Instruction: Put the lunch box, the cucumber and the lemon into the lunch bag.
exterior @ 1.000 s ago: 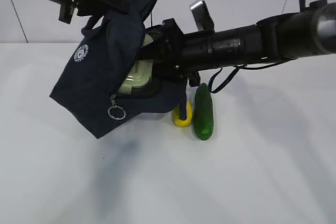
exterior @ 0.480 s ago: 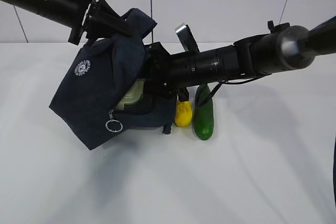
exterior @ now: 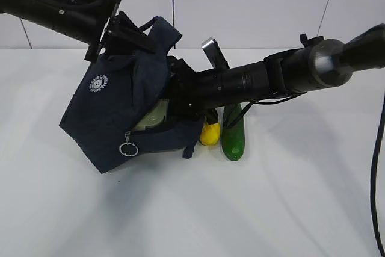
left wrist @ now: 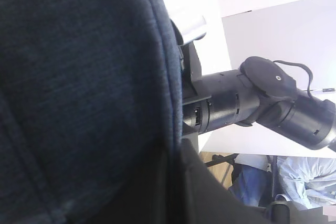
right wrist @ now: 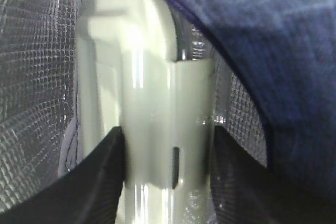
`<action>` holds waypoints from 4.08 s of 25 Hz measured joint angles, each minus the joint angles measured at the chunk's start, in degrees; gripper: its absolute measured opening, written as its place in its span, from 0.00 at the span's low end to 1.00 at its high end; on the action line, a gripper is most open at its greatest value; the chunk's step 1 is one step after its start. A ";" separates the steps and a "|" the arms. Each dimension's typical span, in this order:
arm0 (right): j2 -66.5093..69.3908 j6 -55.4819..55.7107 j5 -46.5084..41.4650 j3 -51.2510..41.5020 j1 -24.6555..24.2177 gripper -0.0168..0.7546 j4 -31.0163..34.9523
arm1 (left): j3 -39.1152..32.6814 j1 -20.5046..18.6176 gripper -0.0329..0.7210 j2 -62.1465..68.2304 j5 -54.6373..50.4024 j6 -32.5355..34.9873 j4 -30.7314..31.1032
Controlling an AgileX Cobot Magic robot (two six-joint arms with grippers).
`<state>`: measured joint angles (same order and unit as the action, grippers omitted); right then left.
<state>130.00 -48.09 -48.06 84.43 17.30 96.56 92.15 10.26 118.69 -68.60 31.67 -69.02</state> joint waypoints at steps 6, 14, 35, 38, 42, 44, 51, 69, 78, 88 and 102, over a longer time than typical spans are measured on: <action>0.00 0.00 0.00 0.00 0.00 0.50 0.27 | 0.03 0.00 0.04 0.00 0.00 0.14 0.00; 0.00 0.00 0.13 0.00 0.00 0.55 0.27 | 0.03 0.00 0.04 0.00 0.00 0.13 0.00; 0.00 -5.02 -16.83 0.54 -1.31 0.62 1.60 | 0.03 -2.68 0.03 0.08 -0.41 0.17 1.38; -0.81 -5.34 -17.19 0.54 -1.78 0.62 1.21 | 0.03 -3.71 0.03 0.08 -0.51 -0.46 3.88; -3.11 -5.34 -17.24 0.54 -2.16 0.62 -1.86 | 0.03 -5.37 0.03 0.08 -0.83 -1.20 6.02; -4.47 -4.54 -17.24 0.54 -2.16 0.62 -5.28 | 0.03 -6.38 0.03 0.08 -0.91 -1.28 6.84; -9.74 0.61 -14.73 0.58 -2.22 0.62 -17.05 | 0.36 -10.06 0.03 -0.16 -0.91 -3.29 12.47; -17.34 35.56 -6.94 0.58 -2.22 0.62 -63.66 | 0.41 -14.67 0.03 -2.69 -0.91 -9.11 30.80; -17.00 48.09 -3.04 0.58 -2.22 0.62 -76.67 | 0.41 -15.72 0.03 -4.92 -0.91 -10.37 33.44; -13.90 53.49 -1.30 0.58 -2.22 0.69 -81.58 | 0.41 -15.72 0.03 -5.34 -0.91 -13.37 33.69; -9.28 53.65 6.02 0.58 -2.22 0.69 -78.72 | 0.41 -15.72 0.03 -6.07 -0.91 -13.92 34.26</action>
<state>120.72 5.55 -42.04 85.02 15.08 17.85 92.56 -5.46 112.62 -69.51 17.75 -34.76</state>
